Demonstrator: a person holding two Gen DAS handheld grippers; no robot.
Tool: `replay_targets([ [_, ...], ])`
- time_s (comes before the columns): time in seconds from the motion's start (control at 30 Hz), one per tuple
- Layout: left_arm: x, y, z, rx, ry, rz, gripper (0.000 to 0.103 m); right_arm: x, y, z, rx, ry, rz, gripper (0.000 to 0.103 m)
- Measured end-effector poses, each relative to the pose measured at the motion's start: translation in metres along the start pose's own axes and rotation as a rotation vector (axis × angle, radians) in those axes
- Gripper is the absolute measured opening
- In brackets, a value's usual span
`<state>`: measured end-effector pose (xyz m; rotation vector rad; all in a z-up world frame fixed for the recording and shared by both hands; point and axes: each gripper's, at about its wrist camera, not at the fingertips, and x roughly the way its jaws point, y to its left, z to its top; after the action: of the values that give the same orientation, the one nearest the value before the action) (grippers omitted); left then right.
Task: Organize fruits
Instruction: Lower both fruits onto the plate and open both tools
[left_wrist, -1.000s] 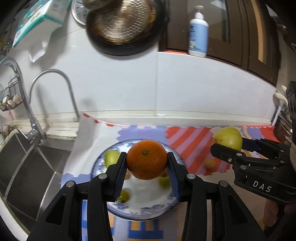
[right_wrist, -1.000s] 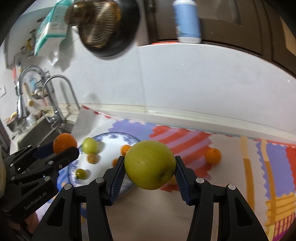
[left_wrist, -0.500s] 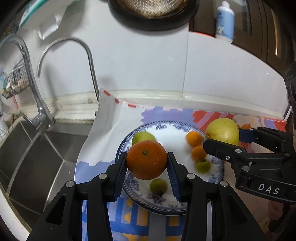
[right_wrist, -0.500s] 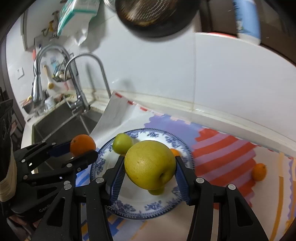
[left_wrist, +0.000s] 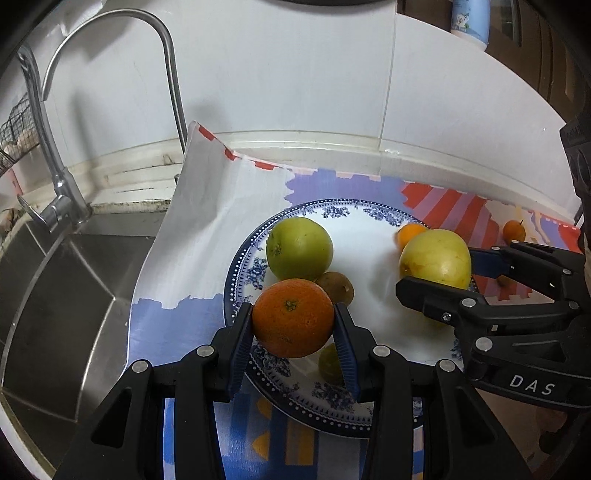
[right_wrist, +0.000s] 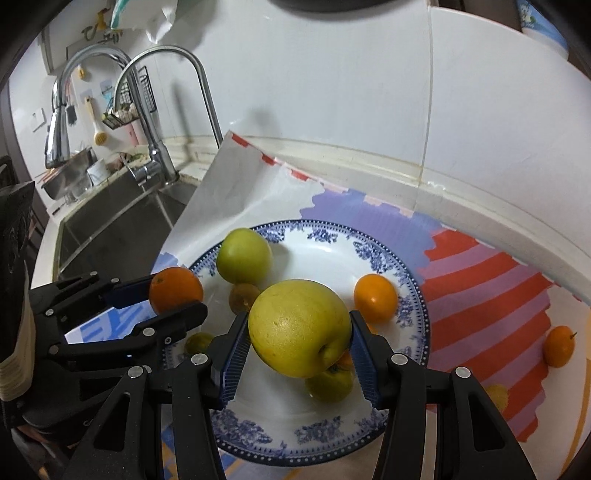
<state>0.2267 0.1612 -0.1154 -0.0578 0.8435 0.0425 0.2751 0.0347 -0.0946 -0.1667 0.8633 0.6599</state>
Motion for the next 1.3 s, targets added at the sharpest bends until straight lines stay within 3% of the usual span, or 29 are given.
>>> replay_targets([
  [0.3, 0.009, 0.003, 0.001, -0.015, 0.031, -0.019, 0.044, 0.005, 0.002, 0.003, -0.022, 0.0, -0.009, 0.053],
  [0.47, 0.0, 0.005, 0.002, -0.014, 0.005, 0.014, 0.053, 0.0, 0.002, 0.004, -0.017, -0.018, 0.007, 0.056],
  [0.57, -0.013, 0.003, 0.002, -0.008, -0.022, 0.022, 0.053, -0.006, 0.003, 0.004, -0.025, -0.031, -0.013, 0.056],
  [0.97, -0.079, -0.031, 0.009, 0.026, -0.18, 0.044, 0.065, -0.078, -0.011, -0.006, 0.024, -0.154, -0.096, 0.06],
  [1.3, -0.109, -0.075, 0.018, 0.049, -0.256, -0.026, 0.077, -0.14, -0.038, -0.015, 0.063, -0.25, -0.177, 0.071],
])
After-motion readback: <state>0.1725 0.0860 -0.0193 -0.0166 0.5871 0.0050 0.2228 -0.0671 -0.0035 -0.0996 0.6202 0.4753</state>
